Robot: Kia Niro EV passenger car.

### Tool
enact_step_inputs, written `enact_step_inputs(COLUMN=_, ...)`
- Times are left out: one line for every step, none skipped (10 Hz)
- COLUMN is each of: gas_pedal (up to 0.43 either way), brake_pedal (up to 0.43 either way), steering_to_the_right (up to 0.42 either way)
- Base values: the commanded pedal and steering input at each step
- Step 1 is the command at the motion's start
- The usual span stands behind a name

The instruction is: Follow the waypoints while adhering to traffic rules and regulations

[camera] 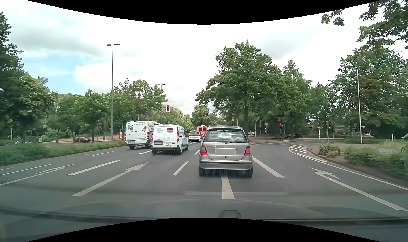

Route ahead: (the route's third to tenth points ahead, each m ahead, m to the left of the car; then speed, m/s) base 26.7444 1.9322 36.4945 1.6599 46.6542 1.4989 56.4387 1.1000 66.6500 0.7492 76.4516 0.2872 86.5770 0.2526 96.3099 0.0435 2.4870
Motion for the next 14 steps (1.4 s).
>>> enact_step_inputs(gas_pedal=0.228, brake_pedal=0.018, steering_to_the_right=-0.005)
enact_step_inputs(gas_pedal=0.209, brake_pedal=0.018, steering_to_the_right=-0.005)
enact_step_inputs(gas_pedal=0.209, brake_pedal=0.018, steering_to_the_right=-0.004)
enact_step_inputs(gas_pedal=0.197, brake_pedal=0.018, steering_to_the_right=-0.004)
enact_step_inputs(gas_pedal=0.197, brake_pedal=0.018, steering_to_the_right=-0.004)
enact_step_inputs(gas_pedal=0.197, brake_pedal=0.018, steering_to_the_right=-0.004)
enact_step_inputs(gas_pedal=0.197, brake_pedal=0.018, steering_to_the_right=-0.002)
enact_step_inputs(gas_pedal=0.197, brake_pedal=0.018, steering_to_the_right=0.0)
enact_step_inputs(gas_pedal=0.177, brake_pedal=0.018, steering_to_the_right=0.005)
enact_step_inputs(gas_pedal=0.15, brake_pedal=0.018, steering_to_the_right=0.009)
enact_step_inputs(gas_pedal=0.138, brake_pedal=0.018, steering_to_the_right=0.008)
enact_step_inputs(gas_pedal=0.138, brake_pedal=0.018, steering_to_the_right=0.008)
enact_step_inputs(gas_pedal=0.15, brake_pedal=0.018, steering_to_the_right=0.008)
enact_step_inputs(gas_pedal=0.15, brake_pedal=0.018, steering_to_the_right=0.008)
